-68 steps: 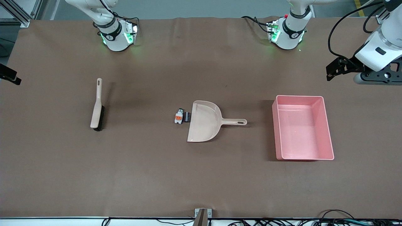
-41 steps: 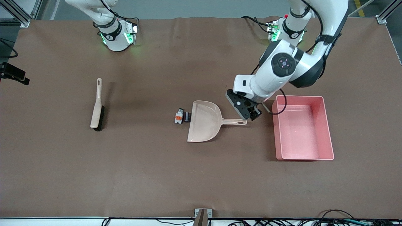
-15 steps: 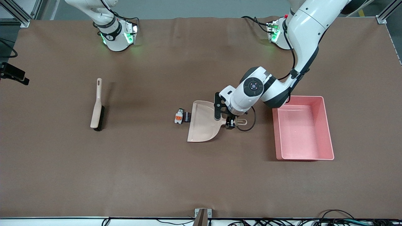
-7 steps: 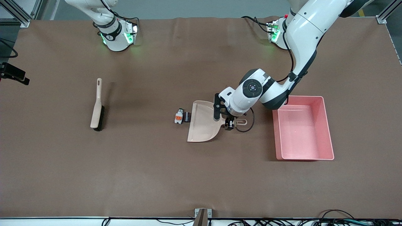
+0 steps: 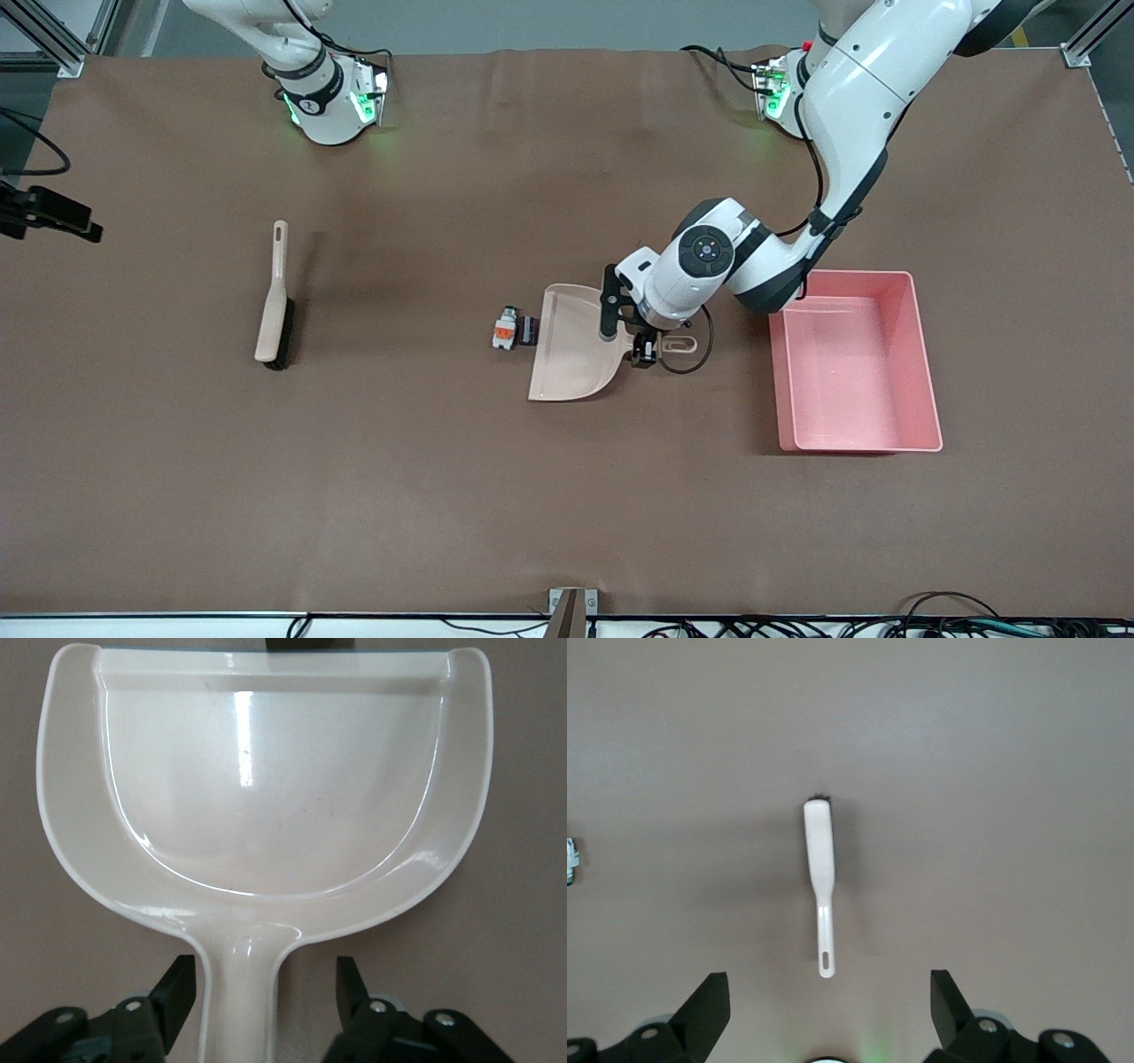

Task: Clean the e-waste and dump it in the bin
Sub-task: 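Reach the right gripper down and grasp the white brush handle, then sweep the capacitor and switch into the dustpan with the brush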

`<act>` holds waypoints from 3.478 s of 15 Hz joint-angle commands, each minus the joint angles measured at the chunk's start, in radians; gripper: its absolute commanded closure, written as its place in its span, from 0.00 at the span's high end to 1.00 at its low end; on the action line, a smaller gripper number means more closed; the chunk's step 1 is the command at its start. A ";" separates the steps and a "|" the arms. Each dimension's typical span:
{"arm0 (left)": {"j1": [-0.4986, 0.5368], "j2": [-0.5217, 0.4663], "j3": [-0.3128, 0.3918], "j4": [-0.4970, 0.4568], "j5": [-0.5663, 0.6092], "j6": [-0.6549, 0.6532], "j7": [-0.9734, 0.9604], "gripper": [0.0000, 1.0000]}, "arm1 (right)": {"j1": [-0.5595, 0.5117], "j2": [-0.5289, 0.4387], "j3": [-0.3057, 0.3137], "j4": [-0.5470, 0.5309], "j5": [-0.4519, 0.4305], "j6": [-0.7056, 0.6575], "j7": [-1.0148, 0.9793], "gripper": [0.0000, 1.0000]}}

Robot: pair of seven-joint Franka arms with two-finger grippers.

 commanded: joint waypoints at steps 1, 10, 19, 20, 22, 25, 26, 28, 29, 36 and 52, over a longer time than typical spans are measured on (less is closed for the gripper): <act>0.001 0.010 -0.007 0.011 0.019 0.010 0.009 0.67 | -0.001 -0.100 0.007 -0.288 0.028 0.163 0.002 1.00; -0.004 0.017 -0.006 0.016 0.019 0.010 0.004 0.55 | 0.008 -0.285 0.010 -1.095 0.027 0.927 -0.001 1.00; -0.001 0.025 -0.004 0.017 0.019 0.010 0.006 0.31 | 0.045 -0.164 0.008 -1.205 0.027 1.255 0.000 0.73; -0.001 0.025 -0.004 0.017 0.019 0.010 0.006 0.28 | 0.047 -0.150 0.010 -1.205 0.027 1.269 0.000 0.72; -0.005 0.022 -0.004 0.017 0.019 0.008 -0.002 0.22 | 0.047 -0.128 0.008 -1.206 0.027 1.291 -0.001 0.72; 0.001 0.021 -0.004 0.017 0.018 0.005 -0.005 0.20 | 0.048 -0.117 0.010 -1.206 0.027 1.300 -0.003 0.71; 0.001 0.021 -0.004 0.017 0.018 0.005 -0.005 0.19 | 0.048 -0.116 0.008 -1.206 0.027 1.300 -0.003 0.69; -0.004 0.017 -0.003 0.017 0.019 0.003 -0.008 0.15 | 0.048 -0.104 0.010 -1.208 0.027 1.320 -0.003 0.62; -0.005 0.013 -0.001 0.022 0.018 0.000 -0.008 0.15 | 0.047 -0.096 0.008 -1.208 0.027 1.323 -0.003 0.57; -0.012 0.011 -0.001 0.097 0.019 -0.160 -0.014 0.09 | 0.048 -0.068 0.010 -1.206 0.027 1.345 -0.003 0.29; -0.081 -0.022 -0.006 0.060 0.243 -0.196 -0.270 0.08 | 0.462 -0.045 0.020 -0.964 0.070 1.084 0.512 0.00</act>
